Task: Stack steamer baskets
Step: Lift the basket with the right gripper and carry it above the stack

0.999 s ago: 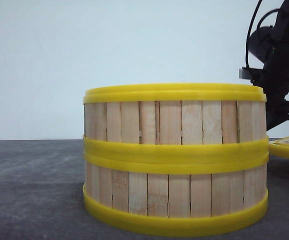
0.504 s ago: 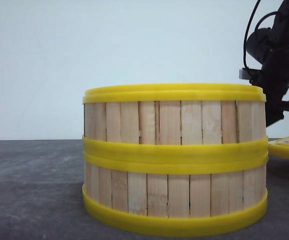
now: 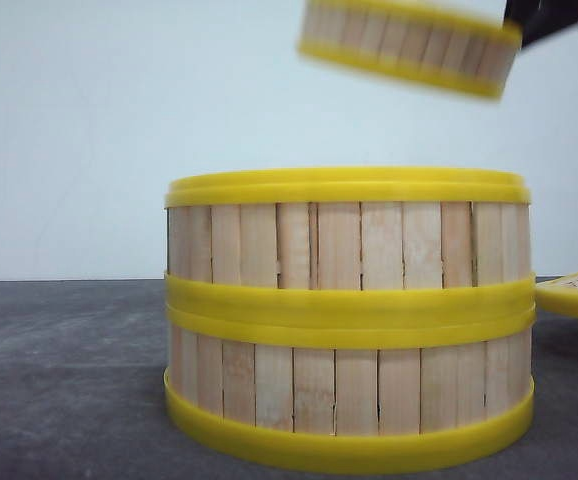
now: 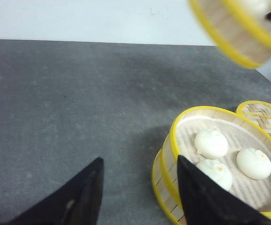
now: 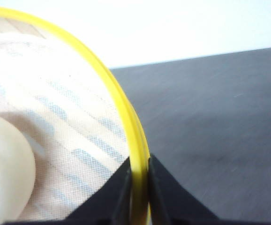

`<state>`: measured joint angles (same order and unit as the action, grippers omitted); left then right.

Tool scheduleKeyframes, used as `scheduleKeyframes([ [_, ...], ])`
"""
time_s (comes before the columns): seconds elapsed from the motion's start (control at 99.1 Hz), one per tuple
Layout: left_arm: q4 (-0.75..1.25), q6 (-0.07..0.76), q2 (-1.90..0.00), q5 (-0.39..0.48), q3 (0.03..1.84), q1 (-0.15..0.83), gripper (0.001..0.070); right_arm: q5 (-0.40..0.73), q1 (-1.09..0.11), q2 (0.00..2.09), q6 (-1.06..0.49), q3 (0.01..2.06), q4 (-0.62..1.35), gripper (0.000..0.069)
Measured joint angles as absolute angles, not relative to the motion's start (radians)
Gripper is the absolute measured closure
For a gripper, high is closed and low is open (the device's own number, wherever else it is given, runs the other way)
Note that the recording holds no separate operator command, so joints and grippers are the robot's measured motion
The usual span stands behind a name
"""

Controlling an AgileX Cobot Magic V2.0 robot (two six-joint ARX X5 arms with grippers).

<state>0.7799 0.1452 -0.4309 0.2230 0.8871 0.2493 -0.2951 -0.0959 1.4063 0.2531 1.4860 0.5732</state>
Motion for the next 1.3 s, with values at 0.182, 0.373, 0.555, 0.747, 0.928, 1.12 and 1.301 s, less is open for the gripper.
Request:
scheduleKeyframes([
  [0.182,0.78,0.142,-0.431,0.223,0.887,0.249,0.0416,-0.318,-0.165,1.306,0.139,1.485,0.757,0.066],
  [0.373,0.78,0.141,-0.431,0.223,0.887,0.249,0.0416,-0.313,-0.215,1.277,0.082,1.484,0.848,0.066],
  [0.555,0.781,0.138,-0.431,0.223,0.887,0.249,0.0416,-0.31,-0.307,1.281,0.049,1.411,0.849,0.066],
  [0.747,0.781,0.131,-0.431,0.223,0.887,0.253,0.0416,-0.275,-0.374,1.287,0.033,1.306,0.813,0.066],
  [0.928,0.781,0.131,-0.431,0.224,0.887,0.253,0.0416,-0.265,-0.375,1.288,0.03,1.259,0.793,0.066],
  [1.12,0.783,0.131,-0.431,0.224,0.887,0.253,0.0416,-0.266,-0.379,1.294,0.03,1.248,0.79,0.066],
  [1.301,0.794,0.13,-0.431,0.225,0.887,0.253,0.0416,-0.268,-0.379,1.311,0.03,1.248,0.779,0.066],
])
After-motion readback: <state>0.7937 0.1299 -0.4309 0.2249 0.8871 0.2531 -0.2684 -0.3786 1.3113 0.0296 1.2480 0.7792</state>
